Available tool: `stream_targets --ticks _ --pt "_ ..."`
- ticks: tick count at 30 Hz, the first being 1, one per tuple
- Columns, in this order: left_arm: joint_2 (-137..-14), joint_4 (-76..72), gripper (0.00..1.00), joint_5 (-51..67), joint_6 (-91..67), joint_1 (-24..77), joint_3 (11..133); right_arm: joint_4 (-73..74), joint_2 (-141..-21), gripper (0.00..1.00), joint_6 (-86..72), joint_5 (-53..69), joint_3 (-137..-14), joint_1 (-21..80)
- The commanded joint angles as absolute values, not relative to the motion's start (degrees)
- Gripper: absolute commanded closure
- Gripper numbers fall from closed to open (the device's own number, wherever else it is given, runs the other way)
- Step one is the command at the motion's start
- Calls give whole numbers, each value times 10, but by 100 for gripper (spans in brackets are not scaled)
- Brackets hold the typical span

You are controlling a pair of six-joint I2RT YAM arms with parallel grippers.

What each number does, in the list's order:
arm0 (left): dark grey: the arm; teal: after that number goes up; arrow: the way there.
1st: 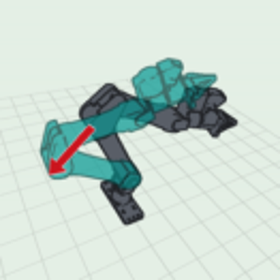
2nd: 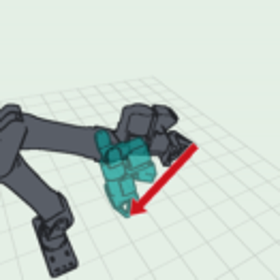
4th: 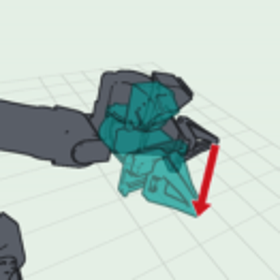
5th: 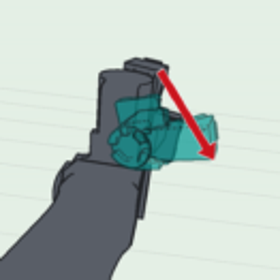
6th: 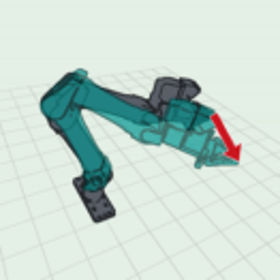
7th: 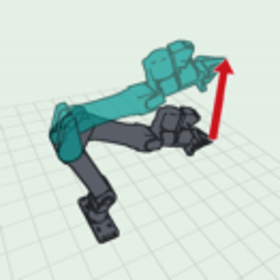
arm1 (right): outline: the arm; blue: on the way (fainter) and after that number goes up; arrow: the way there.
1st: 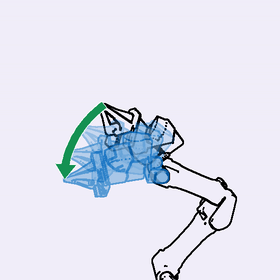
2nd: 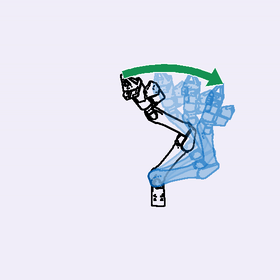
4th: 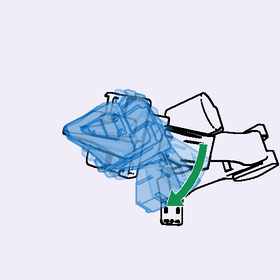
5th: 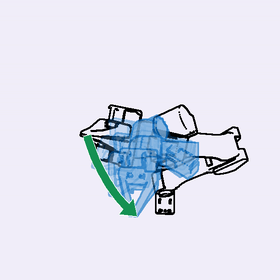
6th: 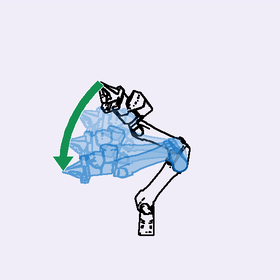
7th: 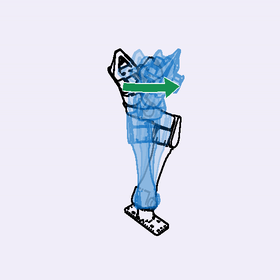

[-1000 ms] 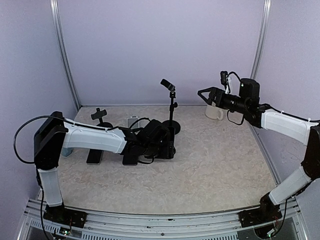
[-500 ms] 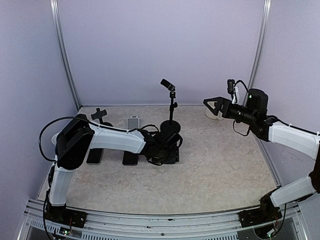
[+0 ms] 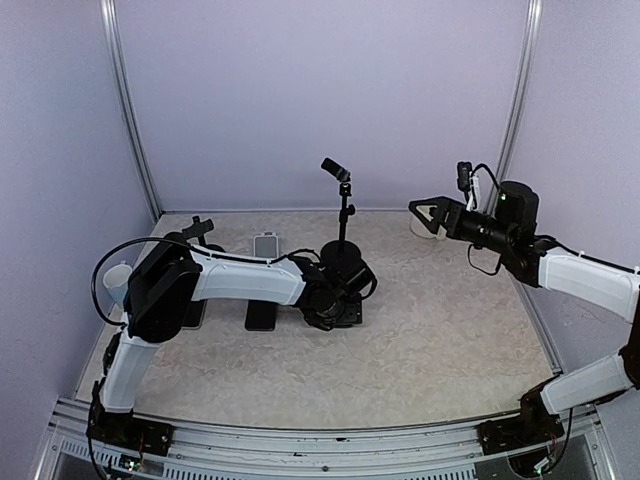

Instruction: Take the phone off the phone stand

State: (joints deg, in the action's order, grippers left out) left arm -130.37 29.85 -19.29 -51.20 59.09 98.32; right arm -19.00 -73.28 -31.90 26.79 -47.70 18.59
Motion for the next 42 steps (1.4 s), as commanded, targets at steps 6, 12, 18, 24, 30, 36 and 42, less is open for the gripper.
stream_targets --ticks 6,12,18,24,30,36,42 --pt "-1338 325 47 -226 -531 600 1039 -207 -713 0 -323 274 -463 173" --pt "-1343 328 34 -228 -534 600 1044 -207 -710 0 -323 275 -459 171" --pt "-1346 333 20 -228 -528 600 1056 -205 -709 0 -322 277 -459 169" --pt "-1341 336 2 -232 -525 599 1062 -199 -709 0 -318 275 -458 168" --pt "-1297 306 1 -230 -505 594 1041 -188 -705 0 -311 280 -456 167" --pt "-1187 207 1 -211 -423 576 943 -157 -689 0 -291 282 -450 166" --pt "-1066 122 1 -184 -365 529 835 -124 -674 0 -275 278 -442 159"
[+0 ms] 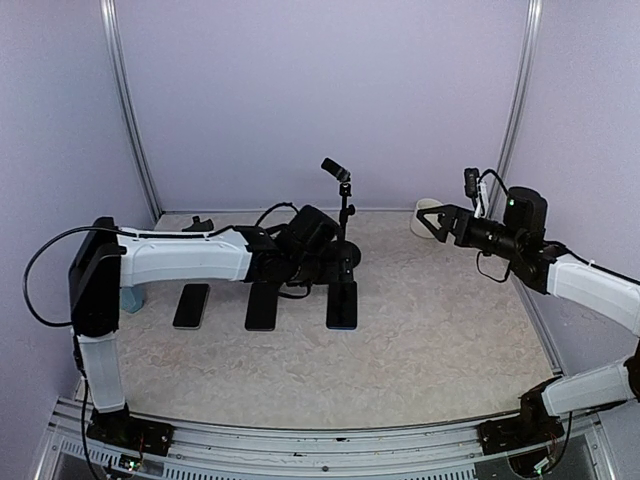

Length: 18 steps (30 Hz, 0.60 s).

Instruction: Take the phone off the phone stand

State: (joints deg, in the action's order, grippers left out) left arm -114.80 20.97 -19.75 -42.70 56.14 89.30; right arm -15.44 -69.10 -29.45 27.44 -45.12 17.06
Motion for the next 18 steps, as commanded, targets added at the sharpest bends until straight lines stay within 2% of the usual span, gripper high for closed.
stream_targets --ticks 1,11,18 --pt "-1044 108 1 -183 -357 521 813 -119 -672 0 -272 277 -441 157" --pt "-825 20 1 -152 -306 402 626 -91 -669 0 -248 267 -419 145" --pt "-726 5 1 -93 -303 288 515 -92 -677 0 -244 255 -387 143"
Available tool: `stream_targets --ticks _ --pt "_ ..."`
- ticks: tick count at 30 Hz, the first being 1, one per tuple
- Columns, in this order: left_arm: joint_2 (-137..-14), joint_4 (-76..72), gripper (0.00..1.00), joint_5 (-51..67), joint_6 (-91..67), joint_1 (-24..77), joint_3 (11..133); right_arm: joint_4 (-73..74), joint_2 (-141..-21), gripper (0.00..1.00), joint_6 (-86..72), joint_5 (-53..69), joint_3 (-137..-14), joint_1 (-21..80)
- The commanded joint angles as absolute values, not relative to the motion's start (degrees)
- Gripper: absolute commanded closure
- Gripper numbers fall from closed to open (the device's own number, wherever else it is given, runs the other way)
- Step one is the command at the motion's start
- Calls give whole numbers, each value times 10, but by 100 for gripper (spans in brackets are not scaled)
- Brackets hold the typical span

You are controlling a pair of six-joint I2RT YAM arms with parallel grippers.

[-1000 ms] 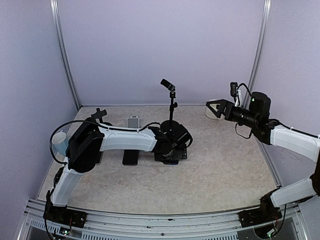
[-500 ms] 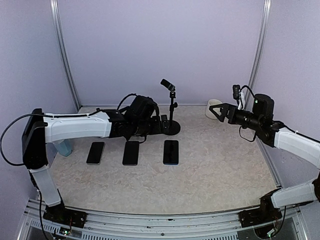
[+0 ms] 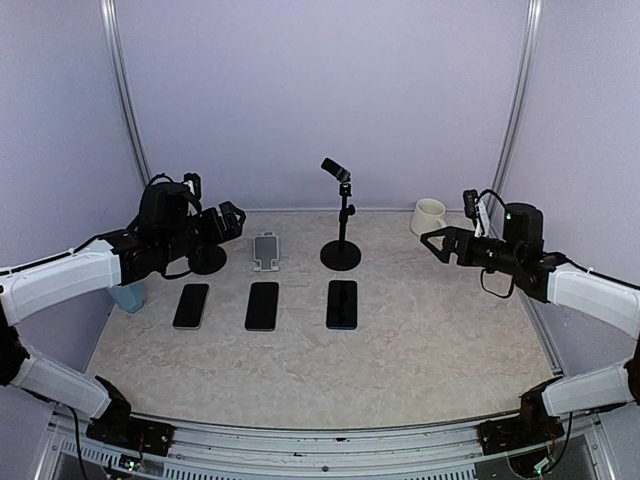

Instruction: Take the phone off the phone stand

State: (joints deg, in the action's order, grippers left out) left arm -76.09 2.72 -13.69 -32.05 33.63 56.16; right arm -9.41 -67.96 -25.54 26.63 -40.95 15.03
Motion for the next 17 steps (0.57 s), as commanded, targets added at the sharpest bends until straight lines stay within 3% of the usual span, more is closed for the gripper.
stream_targets --ticks 1,17 --pt "-716 8 1 -91 -301 277 506 -95 -676 0 -242 253 -379 142" --pt "-701 35 1 -106 -287 229 466 -129 -675 0 -237 243 -325 142"
